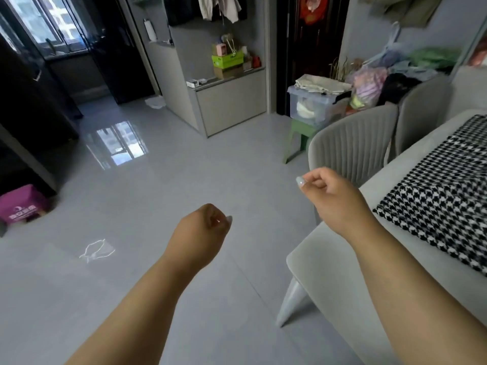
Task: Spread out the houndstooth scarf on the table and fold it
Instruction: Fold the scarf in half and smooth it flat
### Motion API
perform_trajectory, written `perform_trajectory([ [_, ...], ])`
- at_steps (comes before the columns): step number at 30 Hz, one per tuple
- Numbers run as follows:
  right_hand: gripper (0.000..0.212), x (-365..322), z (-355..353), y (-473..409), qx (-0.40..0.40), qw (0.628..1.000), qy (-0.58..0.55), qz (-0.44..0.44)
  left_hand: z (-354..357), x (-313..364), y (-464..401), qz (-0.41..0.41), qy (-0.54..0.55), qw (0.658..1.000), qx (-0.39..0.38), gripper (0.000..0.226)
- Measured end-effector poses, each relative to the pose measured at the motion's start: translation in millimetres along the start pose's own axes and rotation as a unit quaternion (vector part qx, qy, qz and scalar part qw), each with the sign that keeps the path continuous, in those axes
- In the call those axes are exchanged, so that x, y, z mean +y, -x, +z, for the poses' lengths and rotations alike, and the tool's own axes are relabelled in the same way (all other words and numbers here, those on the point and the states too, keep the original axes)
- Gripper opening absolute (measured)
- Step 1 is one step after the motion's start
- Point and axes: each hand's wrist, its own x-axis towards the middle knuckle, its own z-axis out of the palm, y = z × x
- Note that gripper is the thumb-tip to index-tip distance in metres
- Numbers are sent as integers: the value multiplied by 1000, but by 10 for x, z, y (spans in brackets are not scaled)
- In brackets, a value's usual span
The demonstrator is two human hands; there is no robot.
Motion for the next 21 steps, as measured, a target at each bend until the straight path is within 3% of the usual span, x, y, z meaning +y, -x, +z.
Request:
perform_trajectory([
  [13,25,-338,1121,-1877,107,992,4,63,-326,-452,-2666,95,-1,992,-79,21],
  [21,27,-426,1246,-2650,163,977,42,134,-169,-122,-4040,195,2,967,-167,21],
])
